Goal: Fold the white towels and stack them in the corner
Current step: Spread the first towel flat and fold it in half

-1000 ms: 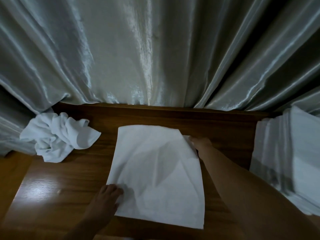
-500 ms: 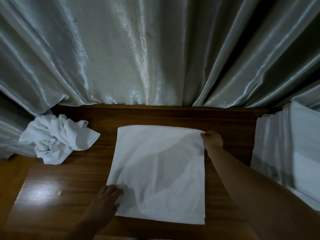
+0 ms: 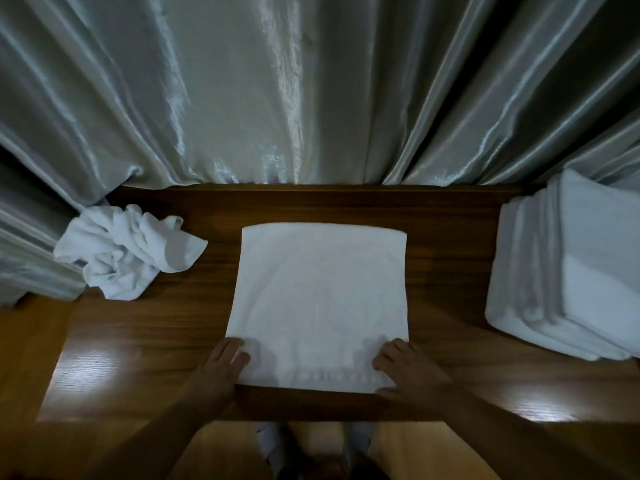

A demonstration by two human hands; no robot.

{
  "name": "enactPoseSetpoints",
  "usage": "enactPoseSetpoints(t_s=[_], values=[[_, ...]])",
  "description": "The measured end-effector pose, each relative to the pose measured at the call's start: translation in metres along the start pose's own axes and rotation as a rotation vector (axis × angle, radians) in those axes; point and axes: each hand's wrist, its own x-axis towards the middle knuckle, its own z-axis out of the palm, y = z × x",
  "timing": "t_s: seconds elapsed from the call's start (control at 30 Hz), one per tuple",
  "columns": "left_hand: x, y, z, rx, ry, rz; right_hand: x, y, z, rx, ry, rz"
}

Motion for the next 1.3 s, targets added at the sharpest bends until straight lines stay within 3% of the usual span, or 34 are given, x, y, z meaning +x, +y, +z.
enactPoseSetpoints(t_s=[0.3,0.5,0.67,0.77,0.93,1.2,1.3], values=[[0.002,-0.005,0.002,-0.060,0.050,0.079,-0.010,-0.004,0.002,-0.101,0.073,0.064],[-0.003,-0.003,-0.010,-0.032,0.059,0.120,-0.015,0.004,0.007,-0.011,0.001,0.123],[-0.007,-0.001,-0.012,-0.038,0.120,0.112,-0.029,-0.005,-0.002,-0.010,0.136,0.220],[-0.009,-0.003,-0.010,-0.028,0.136,0.118,-0.038,-0.017,-0.006,-0.035,0.163,0.158],[-0.013,-0.010,-0.009,0.039,0.116,0.119,-0.046,-0.021,0.010,-0.013,0.067,0.089],[-0.017,-0.014,-0.018,0.064,0.122,0.186,-0.043,-0.019,0.017,-0.002,-0.052,0.124],[-0.017,-0.011,-0.023,0.057,0.122,0.193,-0.040,-0.022,0.013,0.061,-0.047,0.245]])
